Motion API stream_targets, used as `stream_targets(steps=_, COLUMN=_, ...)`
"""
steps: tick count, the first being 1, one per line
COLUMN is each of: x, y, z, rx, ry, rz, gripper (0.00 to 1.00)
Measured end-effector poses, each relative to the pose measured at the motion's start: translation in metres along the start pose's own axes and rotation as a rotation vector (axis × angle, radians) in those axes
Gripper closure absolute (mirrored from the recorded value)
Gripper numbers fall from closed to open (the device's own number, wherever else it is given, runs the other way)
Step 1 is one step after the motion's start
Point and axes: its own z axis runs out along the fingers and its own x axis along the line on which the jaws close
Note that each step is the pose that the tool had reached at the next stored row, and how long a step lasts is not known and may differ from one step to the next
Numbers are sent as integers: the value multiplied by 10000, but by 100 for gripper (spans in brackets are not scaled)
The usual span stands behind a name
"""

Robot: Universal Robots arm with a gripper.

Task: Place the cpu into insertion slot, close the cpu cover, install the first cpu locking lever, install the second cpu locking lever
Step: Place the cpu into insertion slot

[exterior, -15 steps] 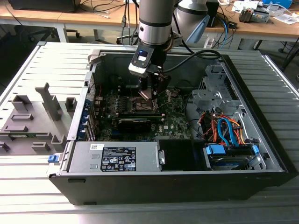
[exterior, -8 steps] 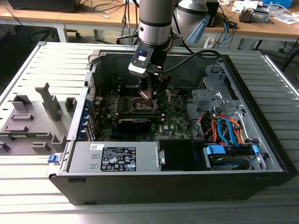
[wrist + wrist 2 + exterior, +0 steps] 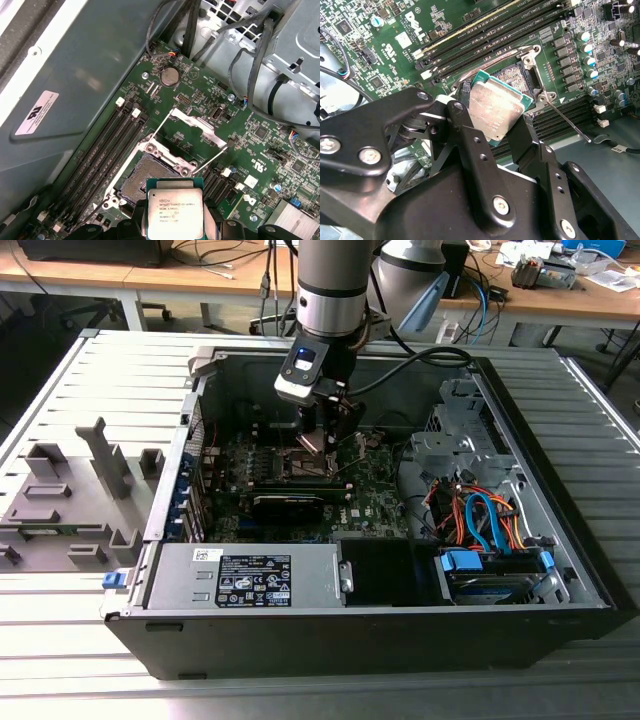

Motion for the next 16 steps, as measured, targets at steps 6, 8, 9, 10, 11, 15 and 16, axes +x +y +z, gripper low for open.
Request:
stream_targets(steps=6, x=0, y=0, z=0, rx=2, ry=1, rz=38, gripper=46)
stream_targets(steps=8, x=0, y=0, z=0, rx=2, ry=1, rz=50, gripper=46)
stream_targets(steps=9, x=0, y=0, z=0, rx=2, ry=2, rz=59, gripper=46)
stream_targets(steps=10, x=0, y=0, z=0, rx=3, ry=2, rz=65, gripper=46)
stream_targets(steps=11, x=0, y=0, z=0, rx=3, ry=2, rz=70, gripper=46)
stream_targets(steps=15, x=0, y=0, z=0, rx=5, ry=3, rz=101, gripper=46)
stream_targets(steps=16, x=0, y=0, z=0, rx=5, ry=3, rz=106, gripper=46)
